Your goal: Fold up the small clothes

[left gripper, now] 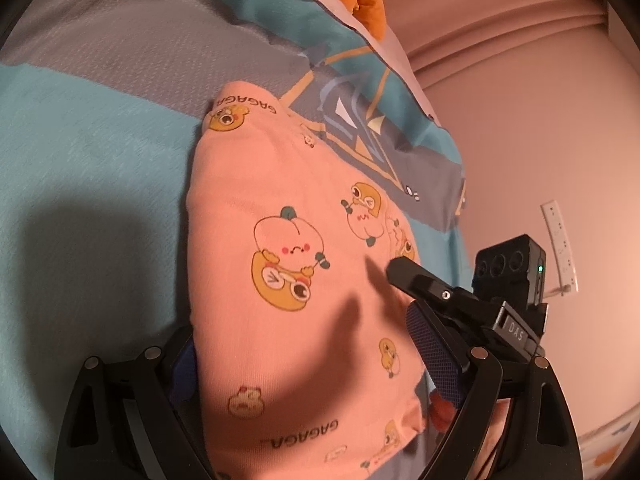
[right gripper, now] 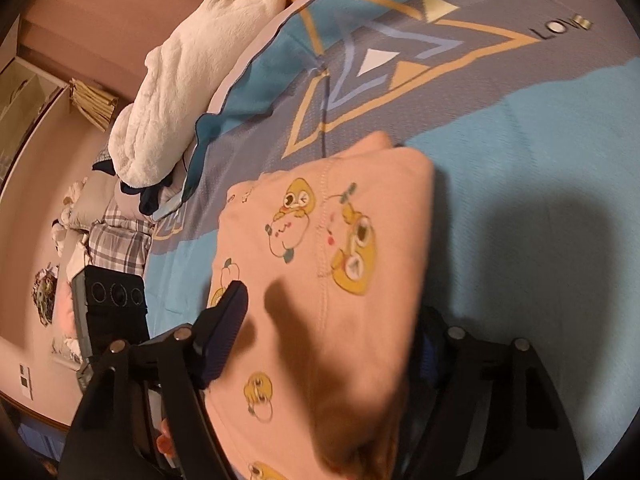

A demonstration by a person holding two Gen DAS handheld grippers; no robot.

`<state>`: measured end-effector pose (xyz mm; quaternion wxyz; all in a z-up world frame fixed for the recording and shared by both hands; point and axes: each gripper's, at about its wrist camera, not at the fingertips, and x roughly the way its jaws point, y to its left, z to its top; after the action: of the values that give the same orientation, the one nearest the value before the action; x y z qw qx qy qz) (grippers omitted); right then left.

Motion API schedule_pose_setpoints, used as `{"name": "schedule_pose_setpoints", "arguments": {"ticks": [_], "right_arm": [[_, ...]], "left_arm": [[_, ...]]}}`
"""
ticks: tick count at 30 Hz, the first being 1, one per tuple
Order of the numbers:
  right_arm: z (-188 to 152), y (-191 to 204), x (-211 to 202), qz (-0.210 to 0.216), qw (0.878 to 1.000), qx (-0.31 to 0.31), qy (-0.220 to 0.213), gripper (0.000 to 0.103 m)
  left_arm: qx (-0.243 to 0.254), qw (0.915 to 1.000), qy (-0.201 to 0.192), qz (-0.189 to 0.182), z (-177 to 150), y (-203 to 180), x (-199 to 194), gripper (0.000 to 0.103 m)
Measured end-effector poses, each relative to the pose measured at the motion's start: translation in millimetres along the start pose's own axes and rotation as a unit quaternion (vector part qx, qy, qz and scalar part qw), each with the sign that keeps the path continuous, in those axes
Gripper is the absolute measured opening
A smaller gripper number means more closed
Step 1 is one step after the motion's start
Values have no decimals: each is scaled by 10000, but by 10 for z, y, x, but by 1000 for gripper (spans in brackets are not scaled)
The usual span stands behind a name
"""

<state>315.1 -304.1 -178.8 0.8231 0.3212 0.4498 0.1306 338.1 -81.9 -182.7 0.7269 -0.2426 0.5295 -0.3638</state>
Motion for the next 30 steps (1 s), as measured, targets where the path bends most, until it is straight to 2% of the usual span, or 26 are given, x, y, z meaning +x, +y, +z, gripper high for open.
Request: {"name": "schedule_pose_setpoints", "arguments": {"ticks": [3,5,7,10,16,30], "right_arm": [[24,11,46,-27,10000,-17,-27,62],[25,14,56,-72,10000,-27,-61,53],[10,22,45,-168,9997,-104,-107,46],[-13,32,37,-277,9993,-211,-138,39],[-32,141,70,-581,9970,-479,-177,34],[-67,263,70,-897,9921,-840,-256,28]], "left_arm": [[103,9998,-3,156,-1,-34,19,86],[93,9994,-37,333,0,-28,13,76],[-19,9989,-78,457,-4,21,-18,58],[-97,9981,-87,598,-9,72,-45,45],[76,9949,-81,1005,-11,-31,-8,43],[143,9922,-155,1225,-12,-84,14,40]]}}
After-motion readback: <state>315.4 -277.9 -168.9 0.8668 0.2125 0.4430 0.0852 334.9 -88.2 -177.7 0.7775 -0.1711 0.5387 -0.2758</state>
